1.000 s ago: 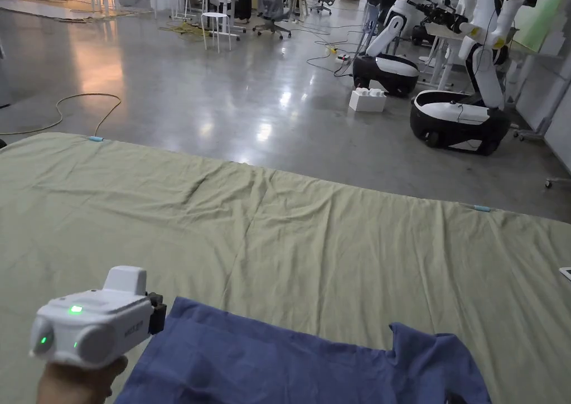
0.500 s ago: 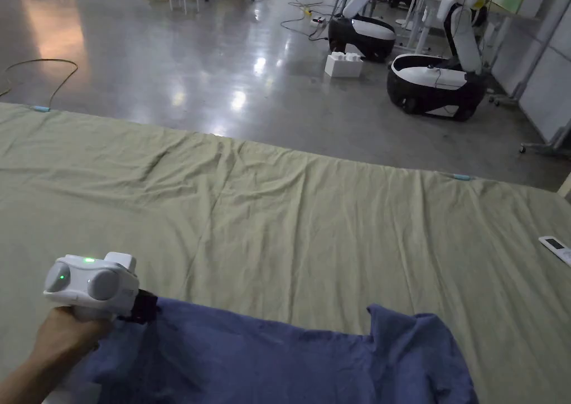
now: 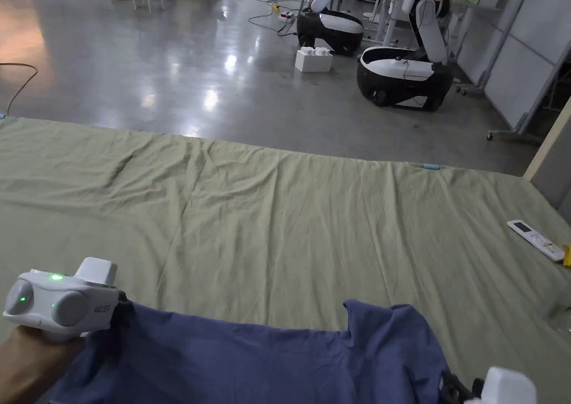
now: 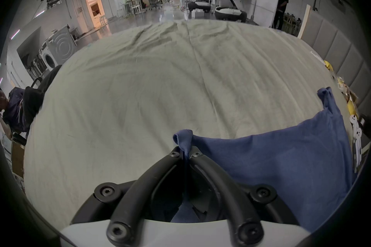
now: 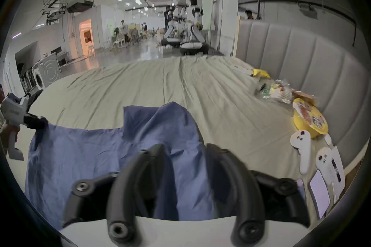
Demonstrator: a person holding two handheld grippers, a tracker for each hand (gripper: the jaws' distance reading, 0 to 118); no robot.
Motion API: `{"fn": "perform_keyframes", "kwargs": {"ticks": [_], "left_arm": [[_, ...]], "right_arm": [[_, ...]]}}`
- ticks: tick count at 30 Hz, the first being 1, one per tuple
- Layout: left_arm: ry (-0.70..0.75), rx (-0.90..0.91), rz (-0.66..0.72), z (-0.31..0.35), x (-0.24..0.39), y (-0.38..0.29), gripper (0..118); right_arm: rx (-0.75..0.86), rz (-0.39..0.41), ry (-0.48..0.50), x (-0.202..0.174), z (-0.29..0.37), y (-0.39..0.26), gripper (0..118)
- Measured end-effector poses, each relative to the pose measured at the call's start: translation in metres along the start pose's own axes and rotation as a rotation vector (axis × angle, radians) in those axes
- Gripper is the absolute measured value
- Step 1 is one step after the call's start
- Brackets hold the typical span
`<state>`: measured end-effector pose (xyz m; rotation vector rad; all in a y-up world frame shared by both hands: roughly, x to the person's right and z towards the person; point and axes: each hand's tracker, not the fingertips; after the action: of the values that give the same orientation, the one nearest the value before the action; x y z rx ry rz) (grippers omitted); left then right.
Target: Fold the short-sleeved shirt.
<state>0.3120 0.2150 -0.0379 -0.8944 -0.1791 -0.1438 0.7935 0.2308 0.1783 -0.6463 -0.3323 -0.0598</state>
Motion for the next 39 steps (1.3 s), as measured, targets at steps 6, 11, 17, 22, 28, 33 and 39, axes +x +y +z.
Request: {"fn": "perform_keyframes", "kwargs": {"ticks": [6,11,17,22,28,33,39], "left_arm": [[-0.009,0.082,0.012,0.037,-0.014,0.0,4],[-0.006,0.117,0.008,0.056,-0.019,-0.004,4],[0.006,0.122,-0.006,0.064,-0.017,-0.008,4],[0.001,0.145,0.014,0.081,-0.016,-0.005,4],[0.005,0.224,0.012,0.119,-0.017,0.007,4],[0.017,0.322,0.048,0.171,-0.028,0.021,4],[0.029,0.447,0.064,0.244,-0.04,0.044,4]], "right_arm": [[-0.232,0.012,0.05,0.022,-0.088,0.039,59],[-0.421,0.085,0.051,0.017,-0.118,0.027,53],[-0.362,0.116,0.093,0.0,-0.118,0.016,4],[-0.257,0.16,0.012,-0.003,-0.1,0.024,3],[-0.067,0.13,0.004,0.004,-0.041,0.069,3],[0.084,0.164,0.005,0.006,0.018,0.115,3],[0.261,0.133,0.036,0.006,0.091,0.17,3]]}}
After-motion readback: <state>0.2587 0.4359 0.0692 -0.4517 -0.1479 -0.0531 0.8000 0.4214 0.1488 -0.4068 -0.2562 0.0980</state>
